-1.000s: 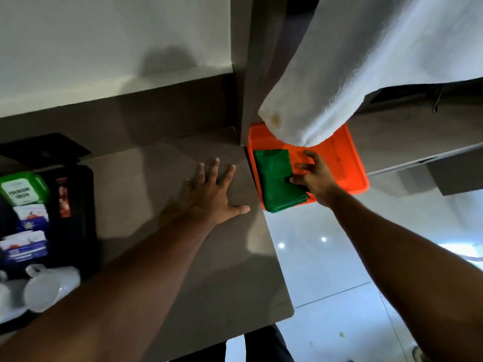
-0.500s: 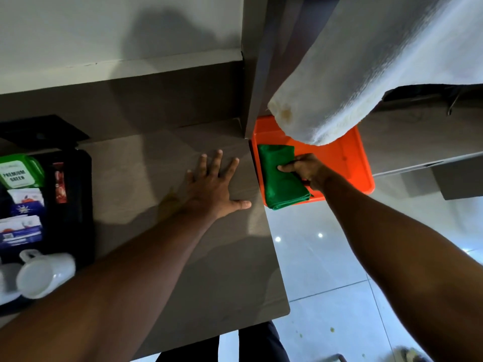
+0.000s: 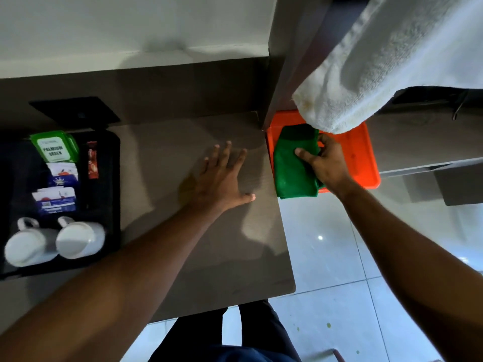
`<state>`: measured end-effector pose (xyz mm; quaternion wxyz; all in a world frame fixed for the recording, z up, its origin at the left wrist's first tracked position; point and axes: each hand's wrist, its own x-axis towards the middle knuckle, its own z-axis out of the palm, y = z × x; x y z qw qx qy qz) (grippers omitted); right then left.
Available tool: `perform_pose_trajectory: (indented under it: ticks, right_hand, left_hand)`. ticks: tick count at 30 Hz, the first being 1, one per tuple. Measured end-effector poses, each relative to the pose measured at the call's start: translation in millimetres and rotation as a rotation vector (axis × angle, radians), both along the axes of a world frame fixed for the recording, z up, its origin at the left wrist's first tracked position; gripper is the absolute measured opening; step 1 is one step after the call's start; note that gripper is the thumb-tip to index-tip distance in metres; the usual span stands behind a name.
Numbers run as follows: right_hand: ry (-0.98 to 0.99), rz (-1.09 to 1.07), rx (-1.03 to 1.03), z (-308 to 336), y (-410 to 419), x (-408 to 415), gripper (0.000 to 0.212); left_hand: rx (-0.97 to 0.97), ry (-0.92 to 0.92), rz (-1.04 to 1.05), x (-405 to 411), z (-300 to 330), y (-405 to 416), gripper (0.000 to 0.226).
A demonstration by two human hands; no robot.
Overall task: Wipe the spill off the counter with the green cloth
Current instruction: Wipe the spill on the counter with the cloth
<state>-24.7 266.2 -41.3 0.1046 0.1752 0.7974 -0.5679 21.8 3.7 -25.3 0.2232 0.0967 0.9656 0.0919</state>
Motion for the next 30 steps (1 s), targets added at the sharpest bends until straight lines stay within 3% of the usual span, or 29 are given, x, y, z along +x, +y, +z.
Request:
perform_pose_trajectory:
  ticks: [2, 5, 7, 12, 15, 18, 25, 30]
  right_hand:
    - [0.058, 0.084, 0.162, 14.0, -20.9, 9.0, 0.052]
    - [0.226, 0.301, 0.617, 29.5, -67.4, 24.9, 0.043]
    - [0.313, 0.406, 0.770, 33.6, -106.8, 35.5, 0.044]
    - [0.199, 0.727, 0.775, 21.5, -176.5, 75.6, 0.048]
    - [0.246, 0.625, 0.694, 8.0, -172.6, 101.3, 0.048]
    - [0.296, 0.490, 0.757, -4.1, -159.8, 106.6, 0.047]
    - [0.059, 0.654, 0.990, -34.5, -184.0, 101.5, 0.059]
    - [-0.076, 0.556, 1.028, -48.8, -221.0, 73.2, 0.065]
  left_hand:
    - [0.026, 0.065, 0.030, 34.4, 2.6, -14.8, 0.119]
    - [0.082, 0.110, 0.074, 98.1, -2.0, -32.8, 0.116]
    - [0.118, 0.146, 0.132, 139.7, -7.9, -46.1, 0.112]
    - [0.080, 0.147, 0.318, 205.2, -25.5, -82.2, 0.107]
    - [0.034, 0.121, 0.349, 224.4, -39.8, -102.8, 0.105]
    - [0.011, 0.129, 0.258, 233.7, -54.1, -117.3, 0.102]
    - [0.059, 0.217, 0.224, 238.3, -72.5, -128.8, 0.100]
    - [0.110, 0.242, 0.253, 240.6, -83.5, -129.1, 0.103]
